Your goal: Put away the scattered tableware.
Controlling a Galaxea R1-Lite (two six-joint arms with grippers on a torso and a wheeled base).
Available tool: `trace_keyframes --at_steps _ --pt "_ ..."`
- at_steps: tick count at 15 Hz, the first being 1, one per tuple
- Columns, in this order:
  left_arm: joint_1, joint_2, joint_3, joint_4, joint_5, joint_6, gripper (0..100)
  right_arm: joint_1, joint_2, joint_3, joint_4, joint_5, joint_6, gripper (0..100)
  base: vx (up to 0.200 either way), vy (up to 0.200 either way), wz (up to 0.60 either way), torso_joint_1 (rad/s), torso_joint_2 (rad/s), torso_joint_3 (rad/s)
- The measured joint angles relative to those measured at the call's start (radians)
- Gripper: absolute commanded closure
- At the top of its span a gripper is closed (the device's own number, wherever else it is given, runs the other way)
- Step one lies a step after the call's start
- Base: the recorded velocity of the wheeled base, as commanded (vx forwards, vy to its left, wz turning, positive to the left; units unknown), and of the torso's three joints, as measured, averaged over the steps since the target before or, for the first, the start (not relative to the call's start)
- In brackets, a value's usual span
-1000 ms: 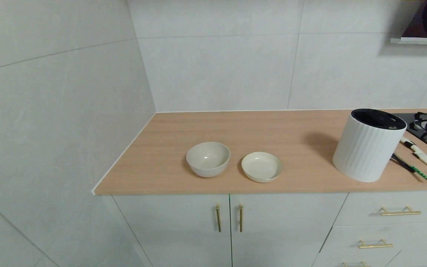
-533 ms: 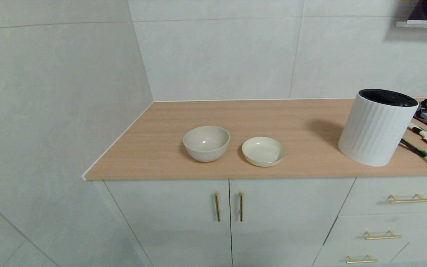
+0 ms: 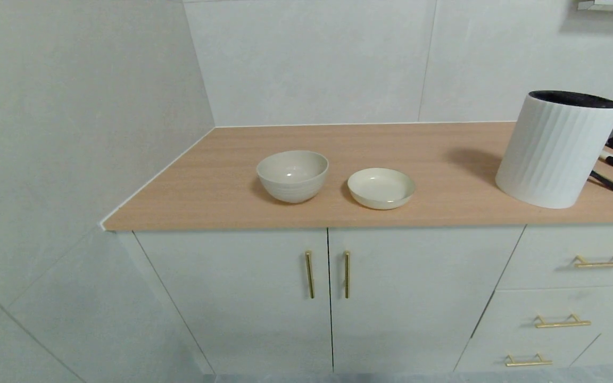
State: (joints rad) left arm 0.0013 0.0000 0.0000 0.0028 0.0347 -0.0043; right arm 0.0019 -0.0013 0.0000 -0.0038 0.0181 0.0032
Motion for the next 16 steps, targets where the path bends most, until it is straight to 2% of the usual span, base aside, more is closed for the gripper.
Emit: trace_keyframes --at_steps 12,16 --pt "0.000 0.000 0.000 0.000 0.000 -0.001 0 0.000 0.000 0.000 0.000 0.000 0.000 0 0.000 0.000 0.00 -0.148 0.46 0.314" --pt "0.000 0.000 0.000 0.000 0.000 0.000 0 -0.001 0.000 0.000 0.000 0.000 0.000 0 0.000 0.000 0.00 -0.031 0.14 0.101"
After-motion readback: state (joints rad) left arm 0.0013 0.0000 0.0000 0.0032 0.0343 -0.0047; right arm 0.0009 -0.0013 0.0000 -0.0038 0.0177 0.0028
